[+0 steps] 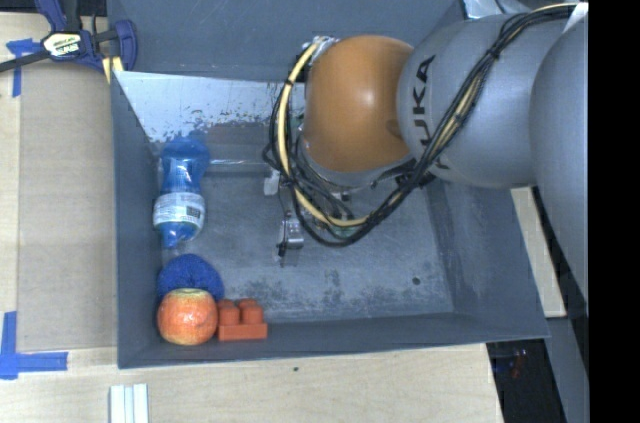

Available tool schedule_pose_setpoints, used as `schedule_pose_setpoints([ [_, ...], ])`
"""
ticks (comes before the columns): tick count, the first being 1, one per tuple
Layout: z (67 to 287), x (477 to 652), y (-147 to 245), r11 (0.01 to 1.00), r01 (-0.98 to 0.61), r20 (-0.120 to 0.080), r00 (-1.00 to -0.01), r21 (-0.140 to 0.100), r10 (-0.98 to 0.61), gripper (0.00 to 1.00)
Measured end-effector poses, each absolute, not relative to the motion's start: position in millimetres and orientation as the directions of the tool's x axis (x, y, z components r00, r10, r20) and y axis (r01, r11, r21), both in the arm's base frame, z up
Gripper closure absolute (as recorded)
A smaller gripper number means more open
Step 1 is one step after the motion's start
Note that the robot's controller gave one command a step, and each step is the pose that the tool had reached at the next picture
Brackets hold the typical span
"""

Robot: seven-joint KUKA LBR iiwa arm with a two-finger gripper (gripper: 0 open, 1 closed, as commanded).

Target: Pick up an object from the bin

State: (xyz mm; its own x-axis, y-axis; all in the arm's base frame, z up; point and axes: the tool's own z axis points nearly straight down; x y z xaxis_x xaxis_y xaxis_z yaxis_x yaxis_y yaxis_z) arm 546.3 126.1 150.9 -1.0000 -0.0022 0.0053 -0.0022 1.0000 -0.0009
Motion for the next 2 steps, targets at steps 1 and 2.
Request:
schedule_pose_setpoints([
  [1,155.5,548.4,125.8,1.000,0.000,-0.003,-1.000,0.001,0.000,0.00],
  [2,116.4,527.9,144.7,0.998,-0.068,-0.008,-0.998,0.001,-0.068,0.00],
])
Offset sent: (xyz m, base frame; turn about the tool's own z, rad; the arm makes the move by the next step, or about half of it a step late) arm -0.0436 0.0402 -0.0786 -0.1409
